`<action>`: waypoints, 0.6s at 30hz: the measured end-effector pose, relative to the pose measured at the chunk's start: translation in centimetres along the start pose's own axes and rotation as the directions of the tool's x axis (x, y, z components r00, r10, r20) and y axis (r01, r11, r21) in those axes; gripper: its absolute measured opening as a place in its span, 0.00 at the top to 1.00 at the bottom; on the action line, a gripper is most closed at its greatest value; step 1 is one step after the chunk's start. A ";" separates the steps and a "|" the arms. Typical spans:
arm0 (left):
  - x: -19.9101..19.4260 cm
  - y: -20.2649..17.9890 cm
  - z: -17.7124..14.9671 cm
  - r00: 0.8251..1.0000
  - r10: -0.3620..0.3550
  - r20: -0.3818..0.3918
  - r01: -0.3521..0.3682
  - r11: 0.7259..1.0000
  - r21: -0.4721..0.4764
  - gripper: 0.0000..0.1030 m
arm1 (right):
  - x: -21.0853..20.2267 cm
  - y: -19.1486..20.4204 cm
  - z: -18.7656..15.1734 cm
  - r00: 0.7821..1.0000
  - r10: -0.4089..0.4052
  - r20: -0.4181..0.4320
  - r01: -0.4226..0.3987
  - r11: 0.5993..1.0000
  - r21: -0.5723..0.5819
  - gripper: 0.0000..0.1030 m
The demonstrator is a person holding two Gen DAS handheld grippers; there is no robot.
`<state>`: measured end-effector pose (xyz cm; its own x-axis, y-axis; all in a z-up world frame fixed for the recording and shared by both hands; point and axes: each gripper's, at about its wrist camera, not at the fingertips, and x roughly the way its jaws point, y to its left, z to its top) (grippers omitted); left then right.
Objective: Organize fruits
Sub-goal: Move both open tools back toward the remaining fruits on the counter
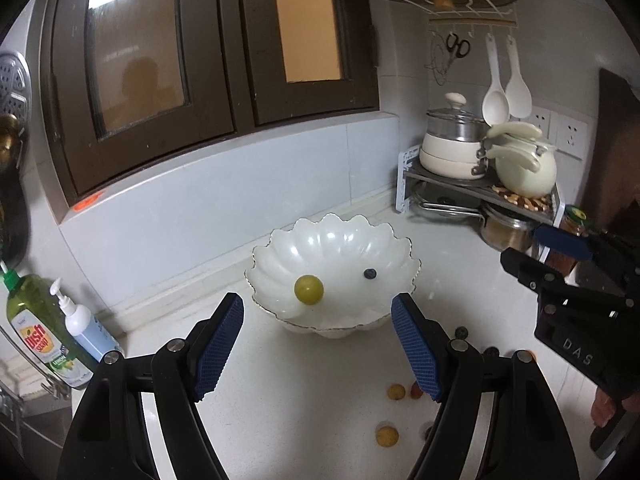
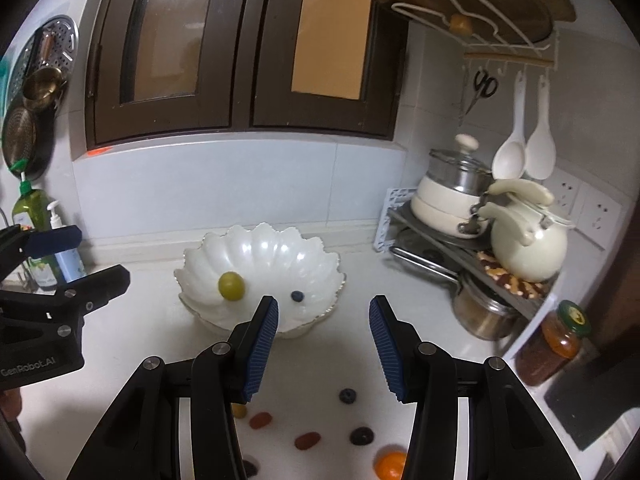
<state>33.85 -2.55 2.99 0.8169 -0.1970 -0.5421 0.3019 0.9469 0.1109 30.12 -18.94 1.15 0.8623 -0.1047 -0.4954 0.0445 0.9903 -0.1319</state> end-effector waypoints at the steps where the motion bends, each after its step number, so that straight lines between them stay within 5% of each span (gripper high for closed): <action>1: -0.1 -0.1 -0.1 1.000 0.003 0.003 -0.003 1.000 0.005 0.26 | -0.3 -0.1 -0.3 1.000 0.002 -0.002 -0.002 1.000 0.002 0.53; 18: -2.1 -1.6 -3.9 1.000 -0.025 -0.003 0.025 1.000 0.012 0.26 | -2.5 -0.5 -4.6 0.999 0.010 -0.043 -0.007 0.998 0.068 0.53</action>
<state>29.73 -2.69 0.72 0.8078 -0.2201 -0.5468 0.3282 0.9385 0.1071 25.61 -19.63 -1.47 0.8402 -0.0989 -0.5331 0.0727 0.9949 -0.0700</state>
